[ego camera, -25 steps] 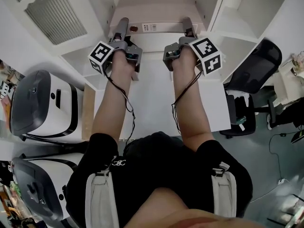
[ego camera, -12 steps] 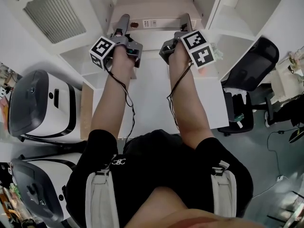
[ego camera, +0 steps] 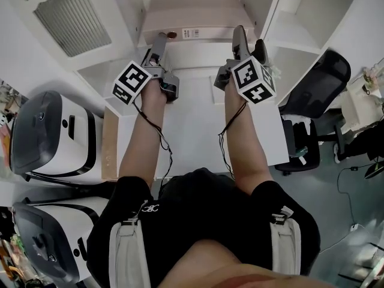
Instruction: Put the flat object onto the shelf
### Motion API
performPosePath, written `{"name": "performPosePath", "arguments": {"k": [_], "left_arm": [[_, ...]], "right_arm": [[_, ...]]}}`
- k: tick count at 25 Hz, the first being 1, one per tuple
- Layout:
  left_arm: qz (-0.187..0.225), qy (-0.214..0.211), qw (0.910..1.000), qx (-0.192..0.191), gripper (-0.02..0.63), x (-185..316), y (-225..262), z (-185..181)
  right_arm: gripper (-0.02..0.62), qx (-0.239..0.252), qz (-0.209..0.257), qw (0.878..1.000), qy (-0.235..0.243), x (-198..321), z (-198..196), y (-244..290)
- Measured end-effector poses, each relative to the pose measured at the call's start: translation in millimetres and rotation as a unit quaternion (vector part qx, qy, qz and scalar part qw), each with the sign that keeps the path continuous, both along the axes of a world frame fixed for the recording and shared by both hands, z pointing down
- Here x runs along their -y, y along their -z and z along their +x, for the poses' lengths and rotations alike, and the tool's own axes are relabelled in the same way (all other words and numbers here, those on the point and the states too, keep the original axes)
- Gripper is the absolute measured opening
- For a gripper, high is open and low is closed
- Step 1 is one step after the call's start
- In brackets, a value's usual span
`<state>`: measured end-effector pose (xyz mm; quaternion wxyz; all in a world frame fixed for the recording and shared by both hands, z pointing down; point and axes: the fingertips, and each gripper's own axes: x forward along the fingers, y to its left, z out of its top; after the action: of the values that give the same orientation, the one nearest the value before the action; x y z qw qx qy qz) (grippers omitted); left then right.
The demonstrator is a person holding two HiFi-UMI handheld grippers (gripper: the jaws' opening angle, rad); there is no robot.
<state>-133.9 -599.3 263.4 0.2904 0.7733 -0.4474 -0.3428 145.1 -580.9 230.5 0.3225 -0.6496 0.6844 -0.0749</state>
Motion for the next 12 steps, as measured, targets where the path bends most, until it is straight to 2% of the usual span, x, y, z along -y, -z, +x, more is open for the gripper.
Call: {"name": "performPosePath", "arguments": {"k": [2,3,6,7,8,9,10,12], "left_arm": [[0.015,0.016,0.9977,0.064,0.417,-9.8,0.1,1.7],[0.02,0.023,0.9956,0.088,0.417,-14.5,-1.3,2.8],[0.033,0.026,0.9904,0.132,0.408,-31.0,-7.3,10.2],[0.041,0.028,0.9876,0.149,0.382,-37.0,-9.6,12.0],[0.053,0.034,0.9838,0.168,0.304,-42.8,-11.9,12.7],[0.065,0.04,0.9797,0.185,0.117,-48.1,-14.6,13.0],[0.075,0.045,0.9757,0.201,0.043,-52.5,-18.1,13.6],[0.086,0.052,0.9668,0.235,0.031,-59.5,-27.0,16.0]], "right_arm": [[0.331,-0.071,0.023,0.997,-0.013,-10.6,-6.1,5.9],[0.292,-0.098,0.029,0.995,-0.023,-15.8,-7.9,6.0],[0.197,-0.153,0.031,0.987,-0.029,-27.1,-16.9,-2.6],[0.159,-0.167,0.03,0.985,-0.025,-29.8,-21.4,-6.9],[0.115,-0.182,0.028,0.983,-0.021,-32.3,-26.0,-11.2],[0.075,-0.197,0.026,0.98,-0.019,-34.9,-30.2,-15.5],[0.046,-0.213,0.025,0.977,-0.019,-37.8,-33.8,-19.8],[0.013,-0.241,0.023,0.97,-0.02,-43.9,-39.8,-29.0]]}}
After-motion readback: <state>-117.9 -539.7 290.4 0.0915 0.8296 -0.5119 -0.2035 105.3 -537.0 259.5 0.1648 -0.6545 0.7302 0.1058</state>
